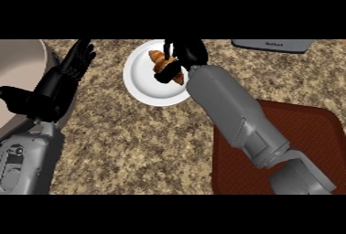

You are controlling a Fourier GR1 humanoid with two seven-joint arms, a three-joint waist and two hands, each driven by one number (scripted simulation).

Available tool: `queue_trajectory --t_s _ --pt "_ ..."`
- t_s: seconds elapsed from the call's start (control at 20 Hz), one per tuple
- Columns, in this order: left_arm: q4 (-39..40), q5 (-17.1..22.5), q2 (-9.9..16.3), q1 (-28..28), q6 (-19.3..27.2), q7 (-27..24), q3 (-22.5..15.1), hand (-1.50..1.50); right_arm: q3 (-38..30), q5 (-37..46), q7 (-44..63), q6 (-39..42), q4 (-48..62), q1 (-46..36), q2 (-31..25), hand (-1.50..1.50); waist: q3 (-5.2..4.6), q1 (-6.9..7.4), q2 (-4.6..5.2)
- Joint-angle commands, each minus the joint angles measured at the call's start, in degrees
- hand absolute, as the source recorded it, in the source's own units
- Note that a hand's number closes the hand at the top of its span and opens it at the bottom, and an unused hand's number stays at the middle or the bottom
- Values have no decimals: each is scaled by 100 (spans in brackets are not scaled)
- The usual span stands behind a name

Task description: Pick the croissant from the tray and place it in the plate

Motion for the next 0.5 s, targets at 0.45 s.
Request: queue_trajectory --t_s 0.45 --pt "73 -33 -159 -337 -20 81 -179 0 -318 -1392 -755 -399 70 46 1 -150 10 274 70"
